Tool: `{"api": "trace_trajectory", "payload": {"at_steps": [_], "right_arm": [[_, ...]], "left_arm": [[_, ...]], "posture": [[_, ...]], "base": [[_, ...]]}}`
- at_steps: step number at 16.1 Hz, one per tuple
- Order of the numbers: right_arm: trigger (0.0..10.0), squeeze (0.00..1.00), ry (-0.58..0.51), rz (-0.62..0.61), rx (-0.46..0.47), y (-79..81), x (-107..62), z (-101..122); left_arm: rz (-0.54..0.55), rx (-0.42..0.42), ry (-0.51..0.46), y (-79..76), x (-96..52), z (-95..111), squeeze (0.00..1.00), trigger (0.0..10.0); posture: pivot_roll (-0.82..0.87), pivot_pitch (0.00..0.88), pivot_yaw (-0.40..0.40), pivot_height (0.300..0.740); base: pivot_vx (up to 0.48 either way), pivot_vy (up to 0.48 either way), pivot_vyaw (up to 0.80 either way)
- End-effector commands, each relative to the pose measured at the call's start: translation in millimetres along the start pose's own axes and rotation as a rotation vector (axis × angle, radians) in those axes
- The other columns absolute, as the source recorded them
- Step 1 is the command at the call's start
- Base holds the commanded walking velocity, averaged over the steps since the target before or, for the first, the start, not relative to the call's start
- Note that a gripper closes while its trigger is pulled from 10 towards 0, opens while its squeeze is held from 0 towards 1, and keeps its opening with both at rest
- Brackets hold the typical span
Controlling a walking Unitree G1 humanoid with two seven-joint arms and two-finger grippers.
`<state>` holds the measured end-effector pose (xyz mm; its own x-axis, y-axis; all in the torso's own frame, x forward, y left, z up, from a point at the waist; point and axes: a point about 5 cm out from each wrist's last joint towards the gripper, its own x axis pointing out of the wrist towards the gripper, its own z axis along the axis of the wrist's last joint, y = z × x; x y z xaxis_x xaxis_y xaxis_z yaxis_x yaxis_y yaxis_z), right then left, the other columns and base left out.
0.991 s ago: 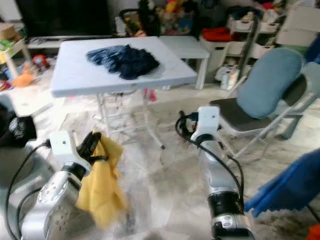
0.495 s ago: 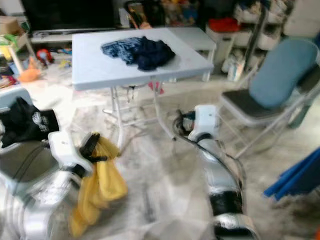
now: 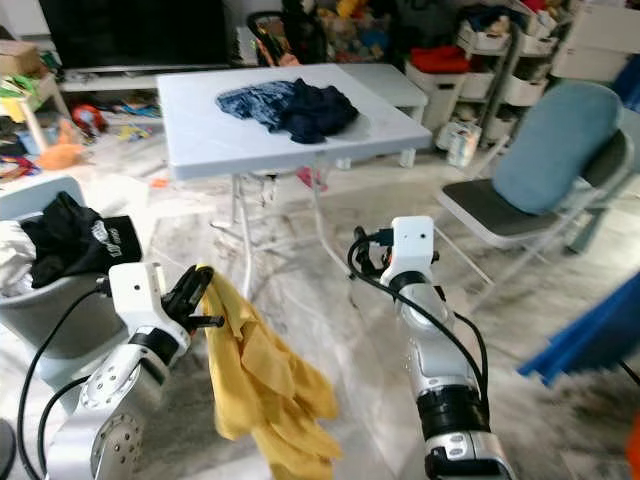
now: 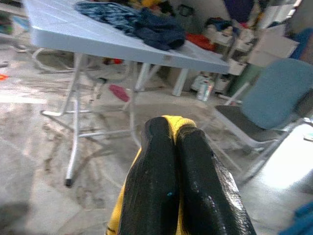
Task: Hang hanger
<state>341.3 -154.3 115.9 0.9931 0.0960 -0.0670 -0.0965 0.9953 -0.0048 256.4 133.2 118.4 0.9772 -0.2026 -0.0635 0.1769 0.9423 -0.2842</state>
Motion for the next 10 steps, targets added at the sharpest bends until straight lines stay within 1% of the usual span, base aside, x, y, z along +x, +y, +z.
{"api": "trace_trajectory", "payload": {"at_steps": [1, 3, 4, 6, 10], "right_arm": [[10.0, 0.00, -0.018, -0.010, 0.000, -4.0, 0.8, 6.8], [10.0, 0.00, -0.016, -0.007, 0.000, -4.2, 0.7, 6.7], [10.0, 0.00, -0.015, -0.006, 0.000, -4.2, 0.3, 6.2], [10.0, 0.00, -0.014, -0.004, 0.000, -3.9, -0.4, 5.6], [10.0, 0.00, -0.013, -0.003, 0.001, -4.3, -1.4, 4.9]], "left_arm": [[-0.034, -0.015, -0.066, -4.4, 1.7, 12.1, 0.00, 10.0], [-0.037, -0.022, -0.073, -4.2, 1.1, 13.2, 0.00, 10.0], [-0.038, -0.024, -0.074, -4.3, 0.5, 13.0, 0.00, 10.0], [-0.040, -0.026, -0.076, -4.3, 0.0, 12.7, 0.00, 10.0], [-0.040, -0.027, -0.078, -4.3, 0.3, 12.6, 0.00, 10.0]], "posture": [[-0.02, 0.000, -0.038, 0.740], [-0.02, 0.000, -0.038, 0.740], [-0.02, 0.000, -0.038, 0.740], [-0.02, 0.000, -0.039, 0.740], [-0.02, 0.000, -0.039, 0.740]], "base": [[0.000, 0.000, -0.49], [0.272, 0.000, -0.58], [0.371, 0.000, -0.80], [0.390, 0.000, -0.53], [0.409, 0.000, 0.00]]}}
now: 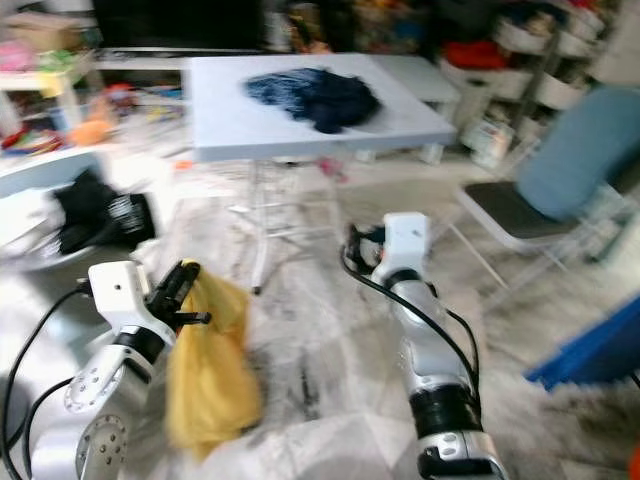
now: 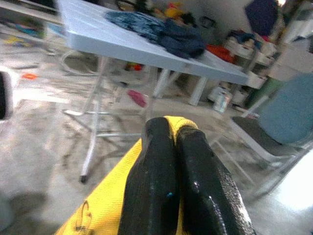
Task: Hang hanger
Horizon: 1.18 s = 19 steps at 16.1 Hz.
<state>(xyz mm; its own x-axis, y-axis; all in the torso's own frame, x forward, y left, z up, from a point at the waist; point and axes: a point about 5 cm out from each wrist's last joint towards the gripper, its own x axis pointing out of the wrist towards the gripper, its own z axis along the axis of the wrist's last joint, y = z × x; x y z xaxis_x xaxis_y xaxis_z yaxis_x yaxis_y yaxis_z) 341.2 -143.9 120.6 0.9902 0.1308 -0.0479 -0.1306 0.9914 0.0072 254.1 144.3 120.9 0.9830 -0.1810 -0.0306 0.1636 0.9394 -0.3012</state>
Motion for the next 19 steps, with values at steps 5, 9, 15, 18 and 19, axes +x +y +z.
{"api": "trace_trajectory", "payload": {"at_steps": [5, 9, 15, 18, 19], "right_arm": [[10.0, 0.00, 0.005, -0.039, -0.010, -15.3, -3.7, 0.3], [10.0, 0.00, 0.011, -0.035, -0.012, -15.4, -4.4, -1.1], [10.0, 0.00, 0.018, -0.036, -0.011, -15.0, -5.6, -3.2], [10.0, 0.00, 0.019, -0.036, -0.011, -14.6, -5.6, -3.7], [10.0, 0.00, 0.021, -0.036, -0.011, -14.7, -5.5, -4.1]], "left_arm": [[-0.056, -0.003, -0.039, -13.9, 4.8, 6.9, 0.00, 10.0], [-0.051, -0.002, -0.029, -12.6, 4.5, 5.1, 0.00, 10.0], [-0.048, -0.011, -0.001, -12.0, 4.5, 2.7, 0.00, 10.0], [-0.047, -0.013, 0.004, -11.2, 4.8, 2.2, 0.00, 10.0], [-0.047, -0.015, 0.010, -11.1, 5.0, 1.4, 0.00, 10.0]], "posture": [[-0.02, 0.000, -0.035, 0.740], [-0.02, 0.000, -0.034, 0.740], [-0.02, 0.000, -0.031, 0.740], [-0.02, 0.000, -0.030, 0.740], [-0.02, 0.000, -0.030, 0.740]], "base": [[0.411, 0.153, 0.00], [0.396, 0.273, -0.53], [0.293, 0.375, -0.80], [0.000, 0.428, -0.80], [0.000, 0.431, -0.80]]}}
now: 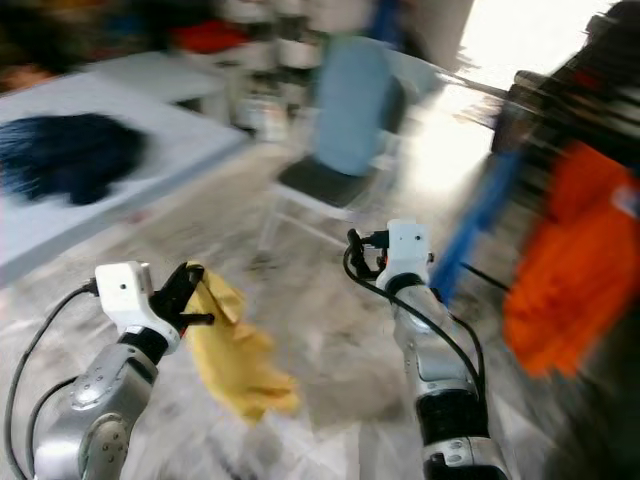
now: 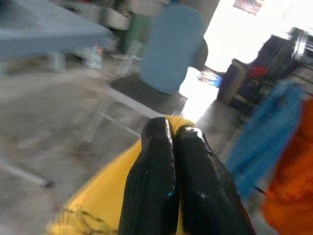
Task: Hang hanger
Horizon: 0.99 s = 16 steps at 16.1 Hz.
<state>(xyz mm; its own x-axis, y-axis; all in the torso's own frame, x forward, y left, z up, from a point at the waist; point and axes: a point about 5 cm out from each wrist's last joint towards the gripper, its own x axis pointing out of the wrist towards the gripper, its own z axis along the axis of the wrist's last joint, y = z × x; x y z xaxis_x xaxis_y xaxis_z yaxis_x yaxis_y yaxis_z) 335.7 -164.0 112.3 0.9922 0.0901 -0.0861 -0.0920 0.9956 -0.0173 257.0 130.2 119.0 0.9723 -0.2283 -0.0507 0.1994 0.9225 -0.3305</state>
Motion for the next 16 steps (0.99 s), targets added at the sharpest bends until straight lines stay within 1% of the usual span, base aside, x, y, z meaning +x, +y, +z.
{"api": "trace_trajectory", "payload": {"at_steps": [1, 4, 7, 10, 13, 14, 16], "right_arm": [[10.0, 0.00, -0.017, 0.005, 0.011, 4.2, 1.7, 4.1], [10.0, 0.00, -0.022, 0.003, 0.013, 5.1, 1.9, 4.2], [10.0, 0.00, -0.024, -0.010, 0.013, 1.7, 0.0, 2.0], [10.0, 0.00, -0.013, -0.035, 0.016, -2.4, -6.0, -7.2], [10.0, 0.00, 0.012, -0.056, 0.024, -3.1, -12.7, -20.0], [10.0, 0.00, 0.008, -0.061, 0.029, -2.0, -13.4, -20.3], [10.0, 0.00, -0.024, -0.082, 0.047, -0.2, -9.4, -11.3]], "left_arm": [[-0.007, 0.014, -0.021, 1.0, -0.8, 6.3, 0.00, 10.0], [-0.004, 0.022, -0.009, 5.8, -2.0, 5.4, 0.00, 10.0], [0.018, 0.045, 0.011, 16.2, -6.5, 2.5, 0.00, 10.0], [0.028, 0.056, 0.053, 24.2, -12.9, -8.7, 0.00, 10.0], [0.030, 0.058, 0.090, 29.7, -15.3, -17.1, 0.00, 10.0], [0.031, 0.064, 0.098, 32.1, -15.4, -18.0, 0.00, 10.0], [0.052, 0.088, 0.078, 40.9, -10.5, -10.7, 0.00, 10.0]], "posture": [[-0.02, 0.000, -0.029, 0.740], [-0.01, 0.000, -0.022, 0.740], [-0.01, 0.000, -0.002, 0.740], [0.00, 0.000, 0.024, 0.740], [0.00, 0.000, 0.061, 0.740], [-0.01, 0.000, 0.071, 0.740], [-0.02, 0.000, 0.080, 0.740]], "base": [[0.000, 0.435, -0.80], [0.000, 0.435, -0.80], [0.000, 0.439, -0.80], [0.000, 0.439, -0.80], [0.000, 0.439, -0.80], [0.000, 0.435, -0.80], [0.000, 0.439, -0.80]]}}
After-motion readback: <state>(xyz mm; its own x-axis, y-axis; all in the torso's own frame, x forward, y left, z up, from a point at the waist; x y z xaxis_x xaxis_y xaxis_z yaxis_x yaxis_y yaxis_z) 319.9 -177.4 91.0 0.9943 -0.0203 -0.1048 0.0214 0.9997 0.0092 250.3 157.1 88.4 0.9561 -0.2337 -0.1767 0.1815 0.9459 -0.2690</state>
